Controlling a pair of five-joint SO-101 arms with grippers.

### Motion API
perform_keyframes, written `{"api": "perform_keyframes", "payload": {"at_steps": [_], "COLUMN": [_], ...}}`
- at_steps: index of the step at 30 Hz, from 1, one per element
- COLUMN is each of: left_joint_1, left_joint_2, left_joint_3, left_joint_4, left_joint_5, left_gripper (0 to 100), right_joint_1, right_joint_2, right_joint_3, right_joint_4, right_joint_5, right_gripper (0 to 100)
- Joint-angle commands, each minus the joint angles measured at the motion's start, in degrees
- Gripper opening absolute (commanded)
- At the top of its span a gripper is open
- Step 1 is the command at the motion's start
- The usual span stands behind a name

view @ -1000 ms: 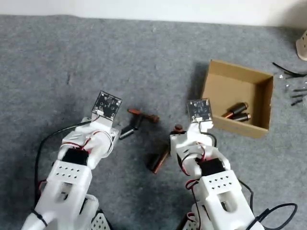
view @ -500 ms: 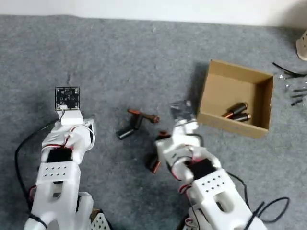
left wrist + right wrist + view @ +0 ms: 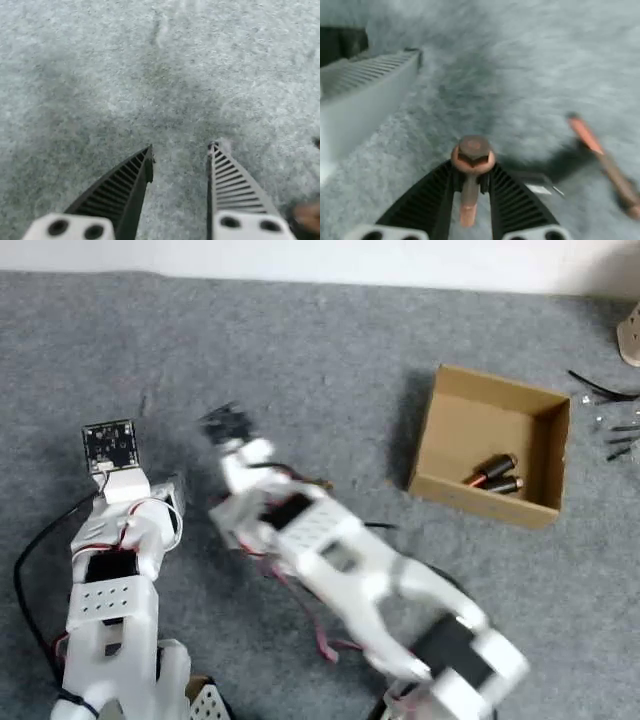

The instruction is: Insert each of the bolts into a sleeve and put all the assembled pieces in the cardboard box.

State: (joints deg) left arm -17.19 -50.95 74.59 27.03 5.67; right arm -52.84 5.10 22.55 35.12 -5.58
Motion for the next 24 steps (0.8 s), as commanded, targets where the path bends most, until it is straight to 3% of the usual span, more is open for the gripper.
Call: {"api": "perform_keyframes", "payload": {"at_steps": [1, 7, 14, 24], "left_joint_1": [-3.0, -3.0, -3.0, -2.7], "left_joint_2": [0.0, 0.0, 0.0, 0.0], "left_joint_3": [-1.8, -1.6, -1.6, -1.5], "left_joint_4": [-3.3, -3.4, -3.4, -3.4], "left_joint_5": [1.1, 2.6, 2.6, 2.6], "left_gripper": [17, 17, 17, 17], "right_joint_1": [-0.2, 0.1, 0.2, 7.0], "right_joint_2": [11.0, 21.2, 25.0, 16.8], "right_joint_3": [-15.0, -32.3, -39.4, -42.4], "right_joint_4": [5.9, 19.7, 26.9, 35.3], "right_joint_5": [0.4, 0.6, 0.4, -2.5], "right_gripper": [0.4, 1.8, 19.8, 19.9]}}
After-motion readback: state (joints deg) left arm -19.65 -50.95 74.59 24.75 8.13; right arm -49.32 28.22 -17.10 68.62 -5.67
